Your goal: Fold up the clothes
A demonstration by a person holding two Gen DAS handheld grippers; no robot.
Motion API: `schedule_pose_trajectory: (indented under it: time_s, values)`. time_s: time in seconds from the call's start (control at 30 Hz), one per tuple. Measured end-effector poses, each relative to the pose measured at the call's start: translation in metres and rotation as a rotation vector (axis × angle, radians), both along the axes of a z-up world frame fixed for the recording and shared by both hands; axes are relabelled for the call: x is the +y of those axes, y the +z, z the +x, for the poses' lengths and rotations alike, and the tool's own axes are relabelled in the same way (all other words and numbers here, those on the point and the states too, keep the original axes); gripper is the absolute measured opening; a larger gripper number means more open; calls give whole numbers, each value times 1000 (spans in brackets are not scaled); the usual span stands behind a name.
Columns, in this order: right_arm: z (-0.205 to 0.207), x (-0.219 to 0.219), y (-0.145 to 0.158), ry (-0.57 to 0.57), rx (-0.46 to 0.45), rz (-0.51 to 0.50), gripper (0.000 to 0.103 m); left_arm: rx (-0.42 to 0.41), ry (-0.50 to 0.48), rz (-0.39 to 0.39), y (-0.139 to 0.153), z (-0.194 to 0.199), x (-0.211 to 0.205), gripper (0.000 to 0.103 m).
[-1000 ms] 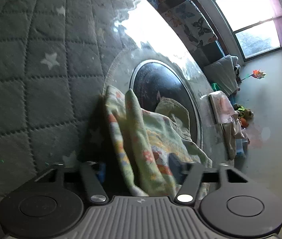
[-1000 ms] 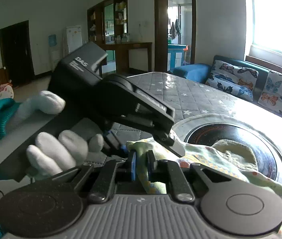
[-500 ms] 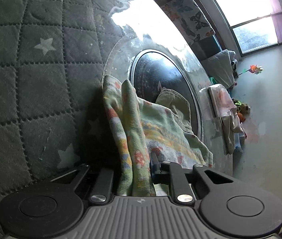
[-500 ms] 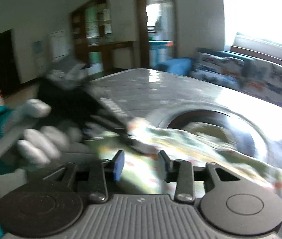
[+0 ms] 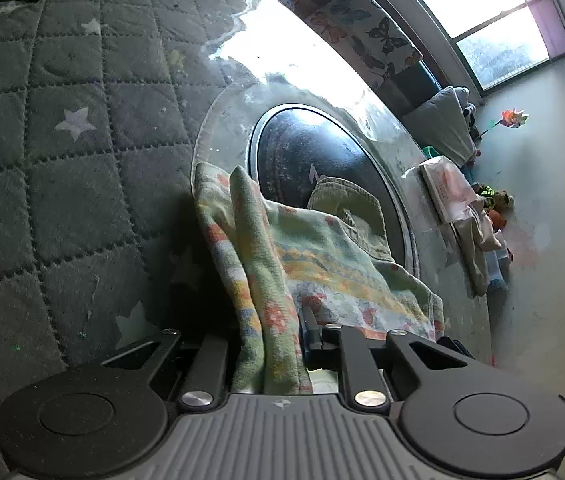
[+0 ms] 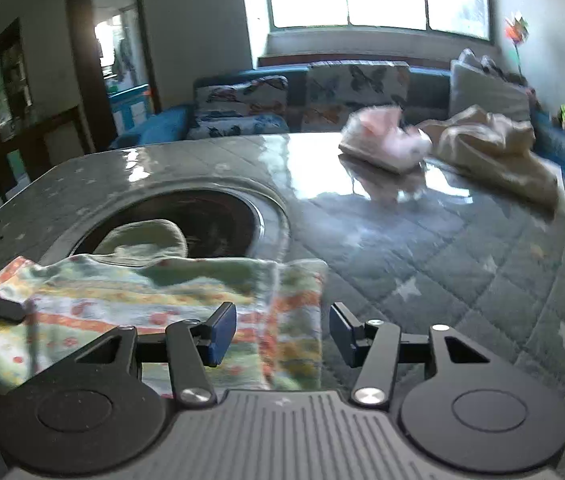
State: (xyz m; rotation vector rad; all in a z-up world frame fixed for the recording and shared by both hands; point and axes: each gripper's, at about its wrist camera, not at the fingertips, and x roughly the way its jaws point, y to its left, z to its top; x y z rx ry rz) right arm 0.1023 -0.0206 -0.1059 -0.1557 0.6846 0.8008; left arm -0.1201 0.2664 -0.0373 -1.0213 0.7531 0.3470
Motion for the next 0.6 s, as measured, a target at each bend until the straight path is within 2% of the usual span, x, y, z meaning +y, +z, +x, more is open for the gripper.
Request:
schedule_pose_trajectory:
  time_s: [0.17, 0.27, 0.33, 0.47, 0.6]
  values:
    - [0, 0, -8, 15, 39, 10, 52, 5, -6, 17, 1, 1, -1, 17]
    - [-5, 2, -7, 36, 34, 8, 38, 13, -15, 42, 3, 3, -3, 17]
    - [-6, 3, -6, 52, 47, 14, 23, 19, -22, 63, 5, 4, -5, 17]
    - [-8, 0, -3, 60, 65, 36, 12, 32, -36, 104, 8, 8, -8, 17]
    - [-13, -6, 3, 48, 59, 75, 10, 28, -68, 161, 19, 12, -13, 17]
